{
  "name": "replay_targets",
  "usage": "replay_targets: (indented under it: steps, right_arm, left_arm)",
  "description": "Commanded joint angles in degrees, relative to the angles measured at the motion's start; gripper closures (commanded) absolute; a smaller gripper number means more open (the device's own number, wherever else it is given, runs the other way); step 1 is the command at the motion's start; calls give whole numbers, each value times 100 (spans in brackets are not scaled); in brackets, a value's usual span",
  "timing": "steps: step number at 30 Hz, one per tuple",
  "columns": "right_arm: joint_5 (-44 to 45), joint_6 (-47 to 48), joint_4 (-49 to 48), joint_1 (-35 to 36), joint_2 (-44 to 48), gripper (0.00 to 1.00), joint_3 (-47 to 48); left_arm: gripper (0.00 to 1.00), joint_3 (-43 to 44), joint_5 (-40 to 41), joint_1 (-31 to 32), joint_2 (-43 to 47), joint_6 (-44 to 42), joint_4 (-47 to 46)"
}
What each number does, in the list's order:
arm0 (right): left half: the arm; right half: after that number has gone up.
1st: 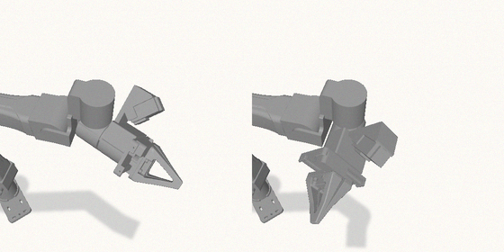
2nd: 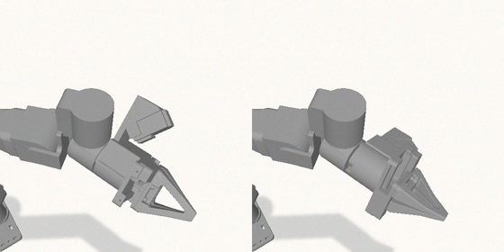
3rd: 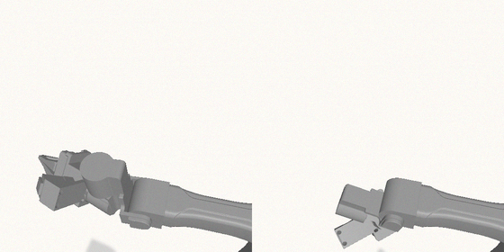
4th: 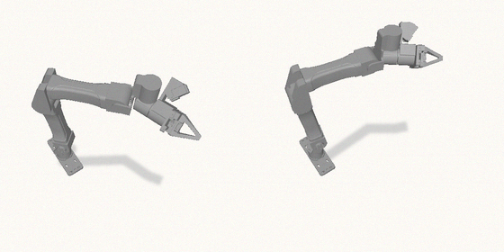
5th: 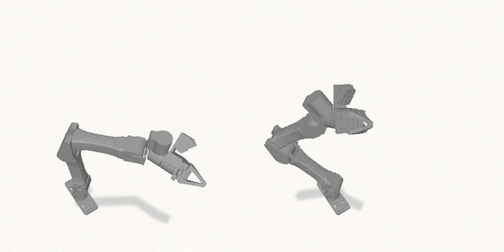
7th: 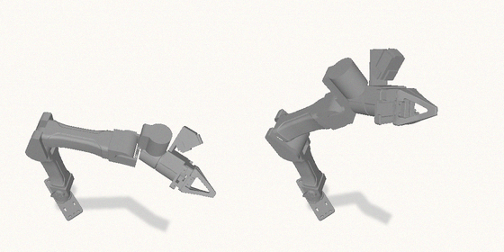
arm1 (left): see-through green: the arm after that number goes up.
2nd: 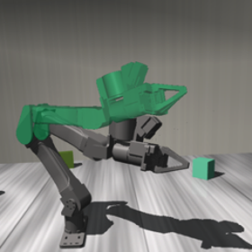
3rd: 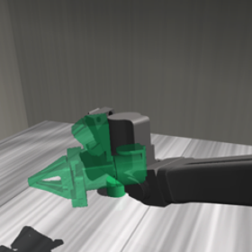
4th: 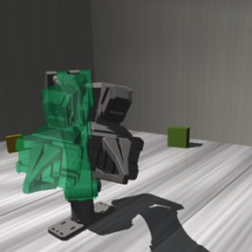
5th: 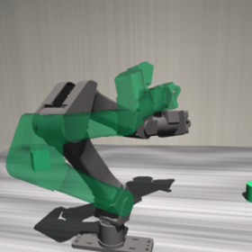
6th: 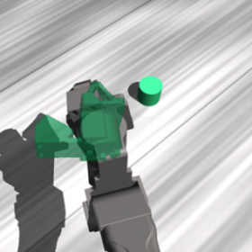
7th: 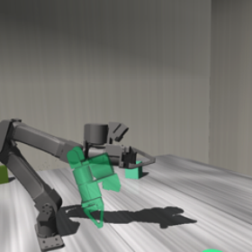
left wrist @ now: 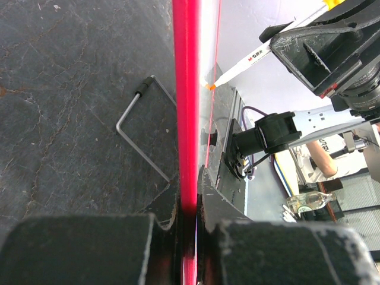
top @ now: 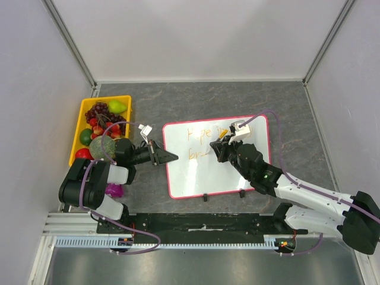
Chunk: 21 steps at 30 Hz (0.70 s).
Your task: Write a sentence on the whiteboard
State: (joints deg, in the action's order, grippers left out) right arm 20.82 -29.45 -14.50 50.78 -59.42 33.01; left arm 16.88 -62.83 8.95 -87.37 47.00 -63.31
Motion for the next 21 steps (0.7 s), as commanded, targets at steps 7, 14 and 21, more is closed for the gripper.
replay_targets:
  steps: [7, 14, 21]
  right_arm:
    - [300, 194, 79, -34, -131, 100, 231]
    - [116, 177, -70, -34, -316, 100, 407]
    - [-130, 106, -53, -34, -430, 100, 294]
  left_arm:
    - [98, -1, 438, 19, -87, -895, 231]
    - [98, -1, 438, 19, -87, -895, 231]
    - [98, -1, 438, 19, -78, -886, 240]
